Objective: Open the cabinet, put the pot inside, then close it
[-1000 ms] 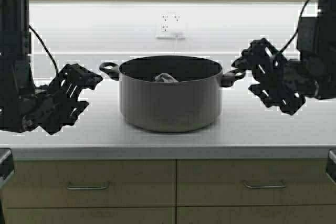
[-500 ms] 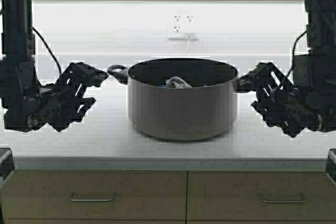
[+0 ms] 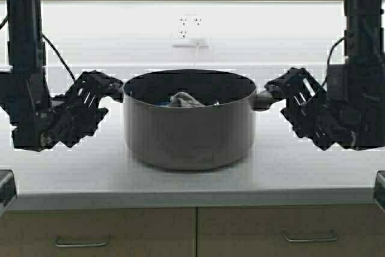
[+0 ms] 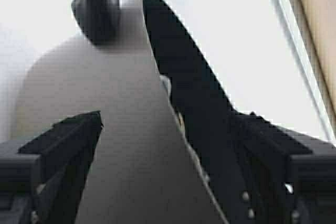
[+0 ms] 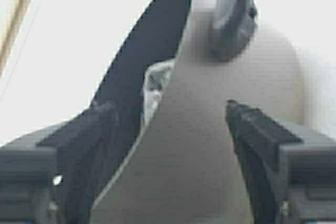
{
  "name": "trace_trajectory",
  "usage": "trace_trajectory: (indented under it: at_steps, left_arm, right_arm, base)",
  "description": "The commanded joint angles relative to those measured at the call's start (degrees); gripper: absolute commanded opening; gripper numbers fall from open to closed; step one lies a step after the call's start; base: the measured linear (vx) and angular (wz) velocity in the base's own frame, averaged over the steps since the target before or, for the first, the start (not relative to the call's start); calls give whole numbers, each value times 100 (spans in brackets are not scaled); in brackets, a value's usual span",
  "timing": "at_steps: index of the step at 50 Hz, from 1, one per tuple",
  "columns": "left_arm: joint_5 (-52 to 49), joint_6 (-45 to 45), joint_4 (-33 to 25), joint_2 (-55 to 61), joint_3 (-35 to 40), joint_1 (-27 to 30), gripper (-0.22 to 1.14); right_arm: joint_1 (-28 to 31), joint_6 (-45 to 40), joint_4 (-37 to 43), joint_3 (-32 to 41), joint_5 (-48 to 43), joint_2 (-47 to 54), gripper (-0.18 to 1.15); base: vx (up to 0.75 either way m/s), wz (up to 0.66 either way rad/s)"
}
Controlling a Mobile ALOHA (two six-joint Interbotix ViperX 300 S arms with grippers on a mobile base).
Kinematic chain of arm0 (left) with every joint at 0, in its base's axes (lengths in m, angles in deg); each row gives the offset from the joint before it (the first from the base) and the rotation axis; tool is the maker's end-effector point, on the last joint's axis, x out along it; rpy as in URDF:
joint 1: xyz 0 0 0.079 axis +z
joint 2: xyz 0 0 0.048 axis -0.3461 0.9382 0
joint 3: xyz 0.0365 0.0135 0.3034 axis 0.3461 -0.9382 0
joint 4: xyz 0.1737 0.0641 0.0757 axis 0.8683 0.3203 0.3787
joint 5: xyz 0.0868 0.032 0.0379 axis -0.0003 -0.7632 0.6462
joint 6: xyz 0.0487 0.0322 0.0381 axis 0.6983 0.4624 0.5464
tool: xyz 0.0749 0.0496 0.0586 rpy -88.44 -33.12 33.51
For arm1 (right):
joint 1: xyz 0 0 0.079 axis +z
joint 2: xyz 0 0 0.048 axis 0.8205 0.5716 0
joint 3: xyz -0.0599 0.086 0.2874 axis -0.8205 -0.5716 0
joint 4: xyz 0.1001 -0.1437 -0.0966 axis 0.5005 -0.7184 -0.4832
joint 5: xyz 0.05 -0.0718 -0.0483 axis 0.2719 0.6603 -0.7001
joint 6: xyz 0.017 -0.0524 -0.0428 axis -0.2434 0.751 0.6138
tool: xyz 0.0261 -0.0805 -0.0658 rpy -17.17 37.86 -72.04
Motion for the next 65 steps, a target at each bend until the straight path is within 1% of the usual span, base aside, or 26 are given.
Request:
trace_trajectory:
  at_steps: [1,9,20,34,43,53,59,62,65]
  left_arm:
    - [26,0,-237,-62,413,26,102]
    - [-176,-9,-413,123,1116,229,102]
    - [-483,-9,-431,457,1608,334,101]
    - [-571,9,-571,712,1942,325,101]
    - [-721,9,-984,729,2083,220,101]
    - [-967,9,-1134,756,2224,202,100]
    - [-1125,53,-1257,765,2285,193,96]
    - [-1222,79,-1406,765,2320,149,89]
    - [-1283,70,-1608,765,2355,97,78]
  right_arm:
    - [0,-35,0,457,-35,62,96]
    - [-79,-97,105,1151,70,343,96]
    - [-272,-290,97,1837,255,721,96]
    - [-536,-334,-114,2285,422,861,96]
    - [-554,-378,-316,2602,659,958,96]
    - [-554,-545,-316,2698,659,1020,96]
    - [-554,-554,-308,2707,677,1063,95]
    - [-545,-563,-299,2760,686,1090,94]
    - [-554,-580,-308,2830,694,1134,91]
  base:
    - [2,-4]
    - [2,-2]
    - [0,0]
    - [0,0]
    - [0,0]
    - [0,0]
    - [0,0]
    - [0,0]
    - [0,0]
